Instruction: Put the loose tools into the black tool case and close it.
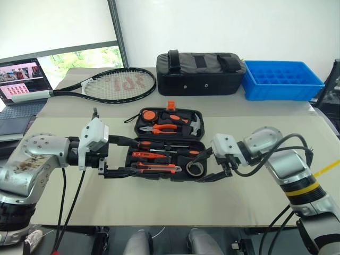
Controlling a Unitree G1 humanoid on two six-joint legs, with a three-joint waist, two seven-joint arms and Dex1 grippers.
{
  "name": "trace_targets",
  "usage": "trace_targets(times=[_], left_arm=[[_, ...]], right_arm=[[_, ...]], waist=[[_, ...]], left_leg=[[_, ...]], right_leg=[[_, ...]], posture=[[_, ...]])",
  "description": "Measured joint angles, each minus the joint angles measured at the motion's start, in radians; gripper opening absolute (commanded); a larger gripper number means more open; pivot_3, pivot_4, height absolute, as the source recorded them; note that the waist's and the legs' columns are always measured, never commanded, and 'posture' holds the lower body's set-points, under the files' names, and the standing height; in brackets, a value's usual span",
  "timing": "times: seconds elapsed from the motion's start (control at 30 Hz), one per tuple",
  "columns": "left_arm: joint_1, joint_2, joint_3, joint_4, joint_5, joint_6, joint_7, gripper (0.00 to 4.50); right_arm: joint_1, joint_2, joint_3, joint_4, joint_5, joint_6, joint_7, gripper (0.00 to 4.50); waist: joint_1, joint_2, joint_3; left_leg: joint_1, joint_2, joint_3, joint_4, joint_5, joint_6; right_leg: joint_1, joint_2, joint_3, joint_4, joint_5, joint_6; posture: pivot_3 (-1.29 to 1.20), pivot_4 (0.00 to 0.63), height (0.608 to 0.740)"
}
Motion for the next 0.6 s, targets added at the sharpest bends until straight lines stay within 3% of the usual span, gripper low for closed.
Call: trace_targets(times=[0.2, 0.33, 0.6], left_arm=[[0.024, -0.002, 0.001, 0.061, 0.025, -0.033, 0.009, 4.50], [0.008, -0.064, 0.013, 0.179, 0.069, -0.101, 0.075, 4.50], [-0.125, -0.195, 0.011, 0.463, 0.115, -0.088, 0.199, 4.50]], right_arm=[[-0.003, -0.029, -0.047, 0.081, -0.003, -0.030, -0.034, 4.44], [-0.035, 0.008, -0.075, 0.162, -0.005, -0.022, -0.114, 4.44], [-0.167, 0.109, -0.190, 0.503, 0.038, 0.224, -0.300, 4.44]], waist=[[-0.001, 0.000, 0.000], [-0.003, 0.000, 0.000], [0.003, -0.001, 0.000]], left_leg=[[0.000, 0.000, 0.000, 0.000, 0.000, 0.000], [0.001, 0.000, 0.000, 0.000, 0.000, 0.000], [-0.001, 0.000, 0.000, 0.000, 0.000, 0.000]], right_leg=[[0.000, 0.000, 0.000, 0.000, 0.000, 0.000], [0.000, 0.000, 0.000, 0.001, 0.000, -0.001], [-0.002, 0.000, 0.000, 0.001, 0.001, -0.002]], posture=[[0.00, 0.150, 0.707], [0.00, 0.150, 0.707], [0.00, 0.150, 0.707]])
